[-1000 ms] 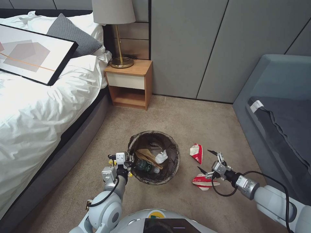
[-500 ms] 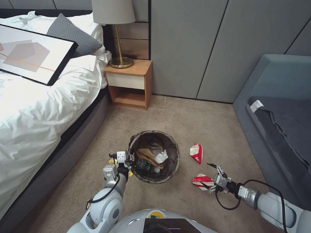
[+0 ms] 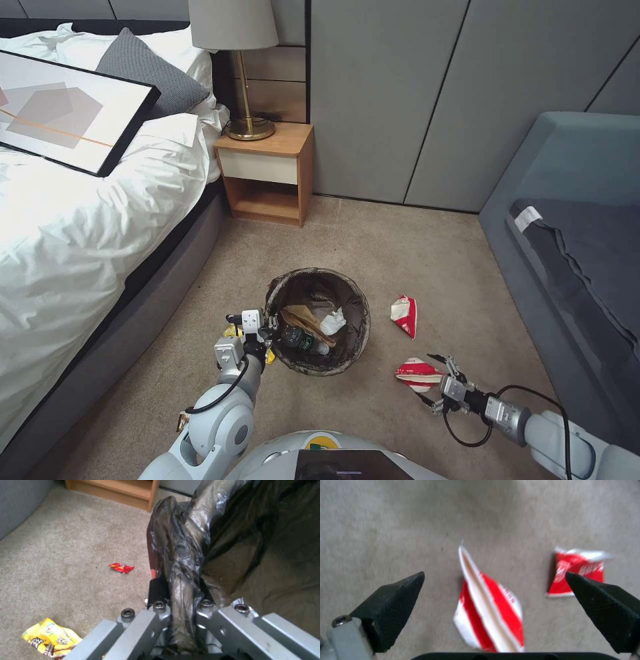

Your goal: Pick up the trash bin, then pick up the garbage from the floor and place it into the trash bin.

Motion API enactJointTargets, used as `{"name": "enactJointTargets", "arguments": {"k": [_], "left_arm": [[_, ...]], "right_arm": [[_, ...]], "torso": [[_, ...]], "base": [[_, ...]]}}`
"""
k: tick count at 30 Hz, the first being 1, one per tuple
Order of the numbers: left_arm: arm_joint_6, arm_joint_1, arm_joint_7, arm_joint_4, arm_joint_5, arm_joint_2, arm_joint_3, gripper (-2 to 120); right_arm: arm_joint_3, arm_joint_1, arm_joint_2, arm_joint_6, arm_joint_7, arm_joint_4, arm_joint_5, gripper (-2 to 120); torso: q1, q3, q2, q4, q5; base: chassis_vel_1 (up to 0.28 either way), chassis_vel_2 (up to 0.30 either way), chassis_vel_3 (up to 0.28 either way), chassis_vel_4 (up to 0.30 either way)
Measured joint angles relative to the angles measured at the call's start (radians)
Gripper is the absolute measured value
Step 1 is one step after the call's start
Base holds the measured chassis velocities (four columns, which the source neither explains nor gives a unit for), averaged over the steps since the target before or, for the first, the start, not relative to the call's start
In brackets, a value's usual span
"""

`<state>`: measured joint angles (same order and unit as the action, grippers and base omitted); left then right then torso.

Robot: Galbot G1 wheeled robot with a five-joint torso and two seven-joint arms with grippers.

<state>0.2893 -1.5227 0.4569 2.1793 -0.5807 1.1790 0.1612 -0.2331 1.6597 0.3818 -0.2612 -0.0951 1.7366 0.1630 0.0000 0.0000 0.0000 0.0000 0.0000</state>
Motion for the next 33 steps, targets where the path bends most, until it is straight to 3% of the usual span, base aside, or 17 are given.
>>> {"name": "enactJointTargets", "arguments": {"k": [6,13,33], "left_arm": [[0.001,0.009,0.000,-0.006,-0.004,0.004,-0.001,2],[0.002,0.014,0.001,-0.014,-0.009,0.007,0.000,2],[0.002,0.020,0.001,-0.021,-0.012,0.007,-0.007,2]], "right_arm": [[0.052,-0.045,0.031,-0.011,-0.009,-0.065,-0.019,100],[0.159,-0.146,0.136,-0.041,-0.028,-0.236,-0.046,100],[0.165,-0.208,0.235,-0.102,-0.076,-0.404,-0.078,100]], "torso": [[0.000,0.000,0.000,0.0000,-0.0001],[0.000,0.000,0.000,-0.0001,0.0001],[0.000,0.000,0.000,0.0000,-0.0001]], "base": [[0.000,0.000,0.000,0.000],[0.000,0.000,0.000,0.000],[0.000,0.000,0.000,0.000]]}}
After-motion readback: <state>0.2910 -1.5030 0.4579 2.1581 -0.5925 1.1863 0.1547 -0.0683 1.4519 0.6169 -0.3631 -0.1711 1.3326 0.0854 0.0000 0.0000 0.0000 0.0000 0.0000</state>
